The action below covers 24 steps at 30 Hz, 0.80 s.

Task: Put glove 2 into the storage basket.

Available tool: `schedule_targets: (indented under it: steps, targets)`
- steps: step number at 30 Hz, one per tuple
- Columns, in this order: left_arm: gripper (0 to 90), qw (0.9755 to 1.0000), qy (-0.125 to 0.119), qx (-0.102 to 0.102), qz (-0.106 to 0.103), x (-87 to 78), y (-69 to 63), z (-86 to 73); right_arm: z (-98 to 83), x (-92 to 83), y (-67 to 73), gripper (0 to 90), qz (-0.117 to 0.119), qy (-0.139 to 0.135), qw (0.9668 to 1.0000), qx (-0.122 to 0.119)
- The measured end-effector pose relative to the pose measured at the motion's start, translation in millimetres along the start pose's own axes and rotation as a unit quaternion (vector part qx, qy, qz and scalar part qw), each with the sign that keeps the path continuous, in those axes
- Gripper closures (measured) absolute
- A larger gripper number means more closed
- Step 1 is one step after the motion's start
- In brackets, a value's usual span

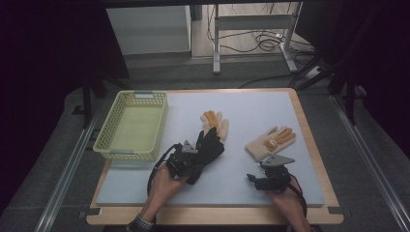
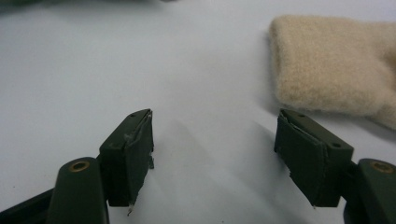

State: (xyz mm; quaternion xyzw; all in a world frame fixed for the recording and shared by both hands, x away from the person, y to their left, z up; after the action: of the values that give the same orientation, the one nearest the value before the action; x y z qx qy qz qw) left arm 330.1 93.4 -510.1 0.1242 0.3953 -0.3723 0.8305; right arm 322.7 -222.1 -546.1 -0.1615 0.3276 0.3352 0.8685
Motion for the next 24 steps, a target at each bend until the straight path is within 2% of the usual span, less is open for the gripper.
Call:
schedule_targets:
  steps: [2, 3, 7, 14, 17, 22, 23, 24]
  targets:
    - [62.7, 1.0, -0.007, -0.002, 0.002, -9.6, 3.9, 4.7, 0.0, 0.0, 0.1, 28.0, 0.0, 0.0, 1.0, 0.001]
    - [62.4, 0.9999, -0.01, -0.002, 0.012, -16.3, 8.0, 8.6, 0.0, 0.0, 0.0, 28.0, 0.0, 0.0, 1.0, 0.0]
    - [61.7, 0.9995, -0.01, -0.001, 0.028, -22.9, 14.6, 13.4, -0.1, -0.1, -0.1, 28.0, 0.0, 0.0, 1.0, -0.001]
    - [61.3, 0.9989, -0.014, -0.014, 0.042, -36.1, 31.8, 22.8, -0.1, -0.1, -0.2, 28.0, 0.0, 0.0, 1.0, -0.001]
    - [61.2, 0.998, -0.014, -0.018, 0.059, -45.3, 42.9, 27.7, -0.1, -0.1, -0.1, 28.0, 0.0, 0.0, 1.0, 0.0]
    - [60.7, 0.997, -0.014, -0.023, 0.072, -54.7, 55.2, 30.9, -0.1, -0.1, -0.2, 28.0, 0.0, 0.0, 1.0, -0.001]
    - [60.6, 0.9964, -0.015, -0.024, 0.08, -59.2, 61.8, 31.9, -0.1, -0.1, -0.2, 28.0, 0.0, 0.0, 1.0, -0.001]
    - [60.5, 0.9964, -0.015, -0.024, 0.08, -59.2, 61.8, 31.9, -0.1, -0.1, -0.2, 28.0, 0.0, 0.0, 1.0, -0.001]
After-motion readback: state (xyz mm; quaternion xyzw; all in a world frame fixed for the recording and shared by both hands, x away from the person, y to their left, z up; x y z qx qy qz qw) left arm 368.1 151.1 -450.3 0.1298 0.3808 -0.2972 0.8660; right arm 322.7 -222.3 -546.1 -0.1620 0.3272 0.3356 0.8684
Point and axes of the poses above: each handheld gripper's, and its own axes: x roughly forward along the jaws, z roughly out of its top, y roughly to its left, the point moved 2 cm from there along x, roughly forward along the jaws, and after that the axes turned 2 degrees about -z, right-handed, at the moved point
